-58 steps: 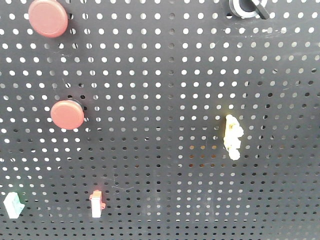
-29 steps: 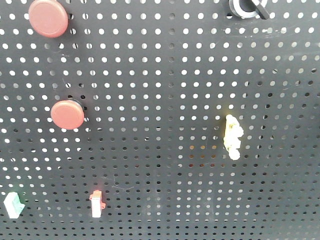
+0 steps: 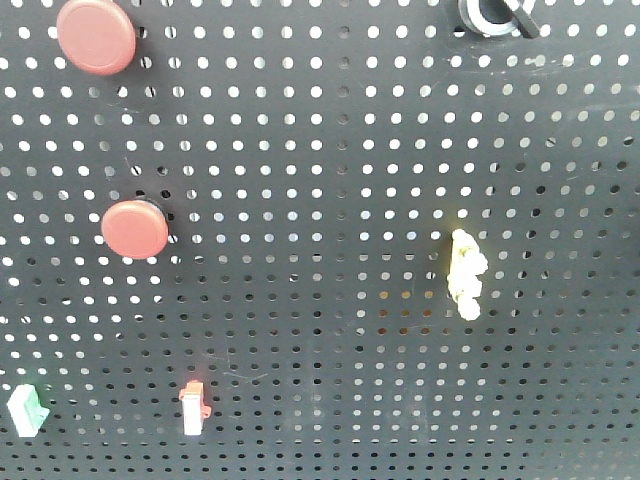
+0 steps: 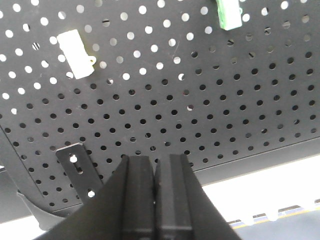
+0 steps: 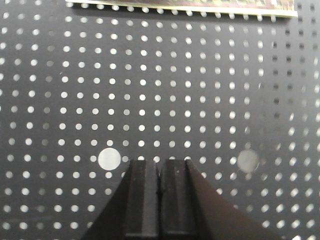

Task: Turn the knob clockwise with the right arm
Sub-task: 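Raise the right gripper toward the black-and-white knob at the board top, then align the open right gripper over the knob and close on it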

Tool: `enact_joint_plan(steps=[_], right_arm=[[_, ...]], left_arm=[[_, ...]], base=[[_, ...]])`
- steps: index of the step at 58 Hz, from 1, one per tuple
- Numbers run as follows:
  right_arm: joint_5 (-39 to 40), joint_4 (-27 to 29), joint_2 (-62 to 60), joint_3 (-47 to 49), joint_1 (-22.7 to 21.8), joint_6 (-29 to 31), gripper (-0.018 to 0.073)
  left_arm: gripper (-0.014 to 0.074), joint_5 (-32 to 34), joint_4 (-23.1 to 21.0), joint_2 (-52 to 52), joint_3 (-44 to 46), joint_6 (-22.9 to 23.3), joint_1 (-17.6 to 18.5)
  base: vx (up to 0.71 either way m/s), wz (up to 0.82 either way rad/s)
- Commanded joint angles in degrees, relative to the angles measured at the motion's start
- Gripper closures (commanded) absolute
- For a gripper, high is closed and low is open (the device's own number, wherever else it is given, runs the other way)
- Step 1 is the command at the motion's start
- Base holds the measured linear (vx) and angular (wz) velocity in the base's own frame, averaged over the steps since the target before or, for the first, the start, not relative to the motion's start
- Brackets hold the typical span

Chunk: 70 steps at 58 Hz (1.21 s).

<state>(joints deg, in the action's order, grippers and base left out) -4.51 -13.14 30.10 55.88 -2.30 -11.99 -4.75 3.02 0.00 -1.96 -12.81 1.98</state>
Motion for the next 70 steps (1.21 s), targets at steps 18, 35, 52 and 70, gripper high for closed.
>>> enact_joint_plan(steps=[18, 35, 52, 70], right_arm=[[1.77, 2.55, 5.19, 2.58, 10.28, 2.69, 0.0567], [0.25, 2.65, 13.77, 5.49, 34.42, 15.46, 0.0567], [0.13, 0.45, 23.80, 11.18, 55.08, 22.35, 0.0567], [-12.64, -13.52, 25.35, 20.24, 56.33, 21.47, 0.0567]], left_arm=[[0.0603, 4.75, -0.26, 0.62, -0.92, 0.22, 0.49], [0.0603, 4.75, -0.26, 0.62, -0.92, 0.22, 0.49], [0.0603, 4.75, -0.26, 0.62, -0.92, 0.22, 0.49], [0.0603, 4.75, -0.26, 0.62, -0.92, 0.22, 0.49]], base=[[0.00, 0.00], [0.00, 0.00], [0.00, 0.00], [0.00, 0.00]])
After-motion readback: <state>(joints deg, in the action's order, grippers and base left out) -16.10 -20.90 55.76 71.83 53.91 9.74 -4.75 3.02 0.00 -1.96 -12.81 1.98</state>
